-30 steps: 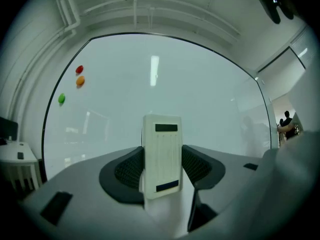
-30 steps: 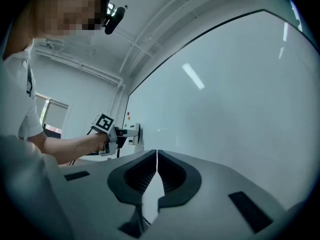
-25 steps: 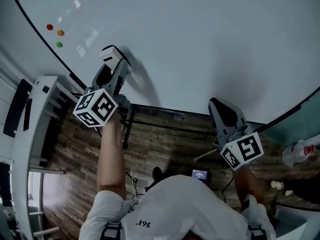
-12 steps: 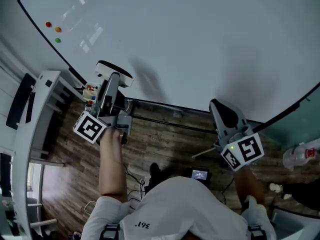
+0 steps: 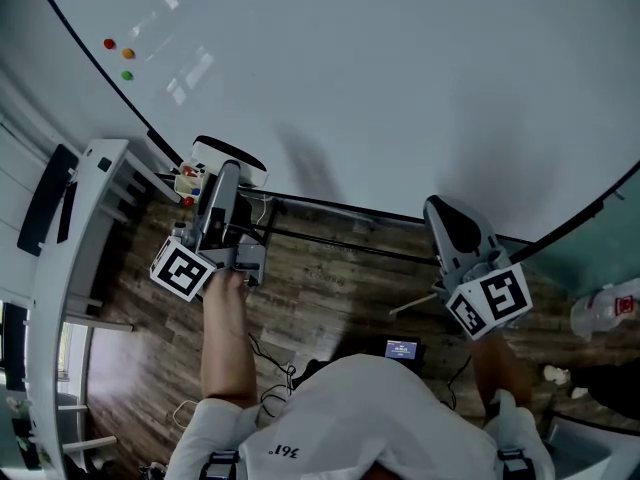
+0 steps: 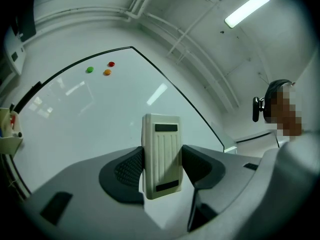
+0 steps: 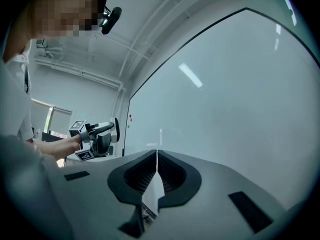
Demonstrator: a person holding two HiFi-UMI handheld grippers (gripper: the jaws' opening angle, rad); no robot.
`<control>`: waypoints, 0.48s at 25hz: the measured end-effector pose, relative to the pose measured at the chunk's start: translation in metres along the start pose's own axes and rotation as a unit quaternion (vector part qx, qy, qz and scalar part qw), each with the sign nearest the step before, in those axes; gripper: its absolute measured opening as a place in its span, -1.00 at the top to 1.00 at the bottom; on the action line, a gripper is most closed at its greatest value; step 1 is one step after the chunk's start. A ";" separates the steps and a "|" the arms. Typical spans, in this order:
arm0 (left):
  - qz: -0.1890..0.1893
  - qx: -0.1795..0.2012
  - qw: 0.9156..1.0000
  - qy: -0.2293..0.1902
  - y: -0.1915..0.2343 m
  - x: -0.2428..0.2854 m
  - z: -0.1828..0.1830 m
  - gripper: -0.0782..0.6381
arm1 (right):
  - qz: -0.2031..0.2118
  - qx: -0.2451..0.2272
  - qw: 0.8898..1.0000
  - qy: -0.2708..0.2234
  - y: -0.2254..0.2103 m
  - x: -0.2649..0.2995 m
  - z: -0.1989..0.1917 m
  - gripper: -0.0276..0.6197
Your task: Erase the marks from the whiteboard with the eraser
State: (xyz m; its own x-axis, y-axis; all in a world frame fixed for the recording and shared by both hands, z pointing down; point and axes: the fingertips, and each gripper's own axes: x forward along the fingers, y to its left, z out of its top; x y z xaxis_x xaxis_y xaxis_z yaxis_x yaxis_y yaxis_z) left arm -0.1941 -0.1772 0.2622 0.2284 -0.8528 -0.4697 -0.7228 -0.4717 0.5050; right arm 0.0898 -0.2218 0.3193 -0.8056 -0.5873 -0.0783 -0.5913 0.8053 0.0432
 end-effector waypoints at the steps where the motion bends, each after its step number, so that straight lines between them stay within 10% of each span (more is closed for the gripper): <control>1: -0.003 0.003 1.000 0.000 0.000 -0.005 0.004 0.10 | -0.003 -0.001 1.000 -0.001 0.004 0.001 0.001 0.83; 12: -0.036 -0.002 0.999 0.028 -0.005 -0.080 0.027 0.10 | -0.044 0.011 0.999 0.008 0.068 -0.001 -0.006 0.83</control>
State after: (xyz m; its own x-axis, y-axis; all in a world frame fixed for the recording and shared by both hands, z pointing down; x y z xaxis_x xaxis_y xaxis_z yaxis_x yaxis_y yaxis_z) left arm -0.2261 -0.1007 0.2781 0.3157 -0.8283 -0.4629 -0.7003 -0.5326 0.4754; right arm 0.0504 -0.1674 0.3281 -0.7506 -0.6575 -0.0648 -0.6596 0.7515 0.0144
